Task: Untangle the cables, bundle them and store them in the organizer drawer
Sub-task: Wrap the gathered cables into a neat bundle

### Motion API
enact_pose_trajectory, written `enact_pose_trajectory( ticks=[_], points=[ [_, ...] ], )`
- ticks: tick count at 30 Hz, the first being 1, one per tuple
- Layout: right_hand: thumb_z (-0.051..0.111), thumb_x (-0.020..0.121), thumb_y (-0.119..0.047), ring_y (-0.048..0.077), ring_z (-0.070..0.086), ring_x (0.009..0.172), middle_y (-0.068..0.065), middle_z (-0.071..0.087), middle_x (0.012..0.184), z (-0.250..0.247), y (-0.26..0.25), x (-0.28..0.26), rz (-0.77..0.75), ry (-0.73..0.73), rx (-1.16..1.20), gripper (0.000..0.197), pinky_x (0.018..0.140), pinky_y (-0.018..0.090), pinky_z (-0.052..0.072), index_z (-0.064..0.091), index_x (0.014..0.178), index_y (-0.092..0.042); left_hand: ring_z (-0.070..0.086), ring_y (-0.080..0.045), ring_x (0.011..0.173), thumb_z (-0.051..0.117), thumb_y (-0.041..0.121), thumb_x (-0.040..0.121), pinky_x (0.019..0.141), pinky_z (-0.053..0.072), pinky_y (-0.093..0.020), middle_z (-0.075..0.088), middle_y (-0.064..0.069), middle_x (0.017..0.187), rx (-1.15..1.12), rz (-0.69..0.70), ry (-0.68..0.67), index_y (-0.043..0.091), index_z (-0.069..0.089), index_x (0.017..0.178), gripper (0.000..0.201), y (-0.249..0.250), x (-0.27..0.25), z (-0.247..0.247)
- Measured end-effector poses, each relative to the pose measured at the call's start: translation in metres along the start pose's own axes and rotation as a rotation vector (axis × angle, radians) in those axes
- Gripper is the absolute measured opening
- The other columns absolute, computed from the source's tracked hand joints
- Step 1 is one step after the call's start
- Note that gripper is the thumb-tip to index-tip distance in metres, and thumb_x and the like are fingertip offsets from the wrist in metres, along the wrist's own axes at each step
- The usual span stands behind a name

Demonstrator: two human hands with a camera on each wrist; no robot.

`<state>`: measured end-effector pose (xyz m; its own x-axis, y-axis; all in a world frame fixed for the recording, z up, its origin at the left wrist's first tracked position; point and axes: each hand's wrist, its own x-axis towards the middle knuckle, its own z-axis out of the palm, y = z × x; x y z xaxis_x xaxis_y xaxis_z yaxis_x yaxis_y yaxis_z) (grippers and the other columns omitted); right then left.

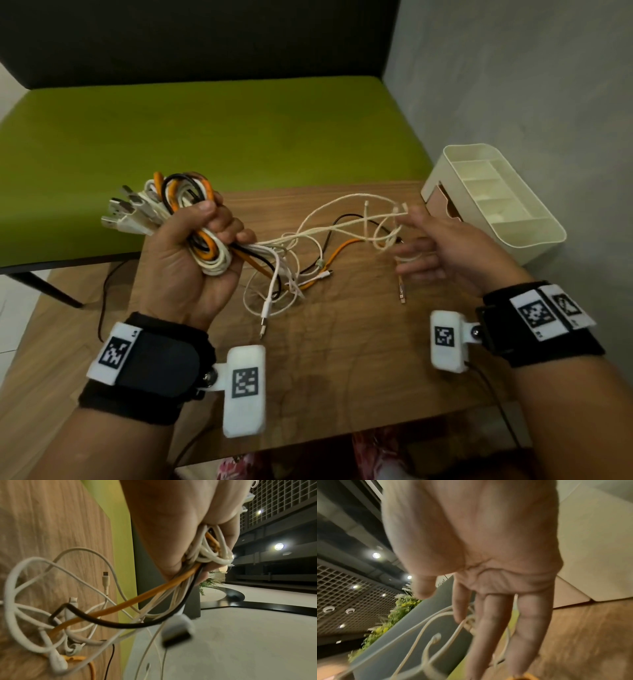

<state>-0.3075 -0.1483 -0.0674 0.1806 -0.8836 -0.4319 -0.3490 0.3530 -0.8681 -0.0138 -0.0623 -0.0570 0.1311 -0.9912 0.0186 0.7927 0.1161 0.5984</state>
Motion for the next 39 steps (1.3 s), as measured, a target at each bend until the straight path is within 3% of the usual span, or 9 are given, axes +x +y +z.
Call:
enact_pose_trajectory(
  ticks=[4, 9, 13, 16, 20, 26, 30, 33, 39],
  points=[
    [0.065, 0.087, -0.054, 0.018, 0.074, 0.083, -0.001, 0.070, 0.116, 0.007, 0.016, 0.020, -0.058, 0.189, -0.157, 0.049, 0.063, 0.030, 0.053, 0.059, 0.132, -0.035, 0.042, -0.005, 0.051, 0.069, 0.017, 0.069, 0.059, 0.043, -0.022, 0.044, 0.007, 0.058, 0.009, 0.004, 0.005, 0.012, 0.057, 0.085, 0.021, -0.003, -0.002, 0.003],
    [0.065, 0.085, -0.058, 0.031, 0.058, 0.115, 0.013, 0.057, 0.127, 0.002, 0.024, 0.027, -0.060, 0.479, -0.513, 0.058, 0.098, 0.039, 0.047, 0.060, 0.126, -0.018, 0.042, -0.004, 0.050, 0.055, 0.015, 0.078, 0.058, 0.042, -0.021, 0.045, 0.009, 0.056, -0.034, 0.064, 0.047, 0.013, 0.056, 0.081, 0.004, 0.005, -0.002, 0.005],
    [0.070, 0.087, -0.048, 0.029, 0.026, 0.146, 0.013, 0.019, 0.160, 0.003, 0.022, 0.024, 0.035, 0.410, -0.561, 0.095, 0.116, 0.040, 0.026, 0.012, 0.158, -0.022, 0.043, -0.003, 0.051, 0.053, 0.017, 0.080, 0.061, 0.041, -0.021, 0.046, 0.010, 0.056, -0.047, 0.121, 0.058, 0.014, 0.054, 0.082, 0.004, 0.026, 0.000, -0.005],
    [0.071, 0.089, -0.034, 0.016, 0.043, 0.132, 0.004, 0.047, 0.142, 0.012, 0.013, 0.021, -0.093, 0.403, -0.447, 0.078, 0.102, 0.023, 0.032, 0.029, 0.153, -0.018, 0.042, -0.003, 0.049, 0.050, 0.016, 0.080, 0.059, 0.041, -0.020, 0.045, 0.010, 0.054, -0.036, 0.112, 0.086, 0.014, 0.053, 0.082, 0.004, 0.025, -0.001, -0.004],
    [0.062, 0.090, -0.050, 0.025, 0.065, 0.109, 0.010, 0.071, 0.113, 0.026, 0.004, 0.012, -0.107, 0.356, -0.570, 0.044, 0.097, 0.035, 0.048, 0.063, 0.126, -0.023, 0.042, -0.004, 0.048, 0.048, 0.015, 0.082, 0.057, 0.041, -0.020, 0.044, 0.009, 0.053, -0.034, 0.070, 0.070, 0.013, 0.053, 0.082, 0.005, 0.012, -0.001, 0.005],
    [0.055, 0.088, -0.065, 0.030, 0.054, 0.121, 0.010, 0.061, 0.128, 0.043, -0.017, -0.017, -0.157, 0.371, -0.896, 0.058, 0.097, 0.039, 0.044, 0.059, 0.133, -0.028, 0.043, -0.005, 0.049, 0.051, 0.011, 0.083, 0.058, 0.043, -0.022, 0.045, 0.007, 0.055, -0.010, 0.043, 0.064, 0.012, 0.053, 0.084, 0.002, 0.001, -0.002, 0.011],
    [0.060, 0.087, -0.053, 0.015, 0.064, 0.060, 0.002, 0.070, 0.069, 0.067, -0.044, -0.055, -0.190, -0.005, -0.154, 0.040, 0.060, 0.032, 0.046, 0.058, 0.080, -0.013, 0.045, -0.007, 0.051, 0.047, 0.008, 0.086, 0.060, 0.045, -0.023, 0.046, 0.005, 0.056, 0.036, 0.041, 0.068, 0.012, 0.055, 0.083, 0.009, -0.011, -0.004, 0.022],
    [0.053, 0.076, -0.056, 0.027, 0.070, 0.068, 0.020, 0.073, 0.082, 0.096, -0.048, -0.074, -0.011, -0.516, 0.279, 0.049, 0.058, 0.031, 0.053, 0.055, 0.084, -0.008, 0.047, -0.008, 0.052, 0.048, 0.005, 0.084, 0.063, 0.048, -0.024, 0.047, 0.004, 0.056, 0.021, 0.036, 0.040, 0.012, 0.061, 0.077, 0.016, -0.020, -0.008, 0.031],
    [0.059, 0.082, -0.040, 0.026, 0.070, 0.089, 0.018, 0.069, 0.101, 0.111, -0.038, -0.061, 0.013, -0.332, 0.672, 0.042, 0.078, 0.035, 0.058, 0.059, 0.104, -0.005, 0.059, -0.010, 0.055, 0.052, 0.008, 0.078, 0.068, 0.054, -0.025, 0.055, 0.001, 0.055, -0.071, -0.063, -0.039, 0.009, 0.064, 0.070, 0.014, -0.034, -0.020, 0.043]
  ],
)
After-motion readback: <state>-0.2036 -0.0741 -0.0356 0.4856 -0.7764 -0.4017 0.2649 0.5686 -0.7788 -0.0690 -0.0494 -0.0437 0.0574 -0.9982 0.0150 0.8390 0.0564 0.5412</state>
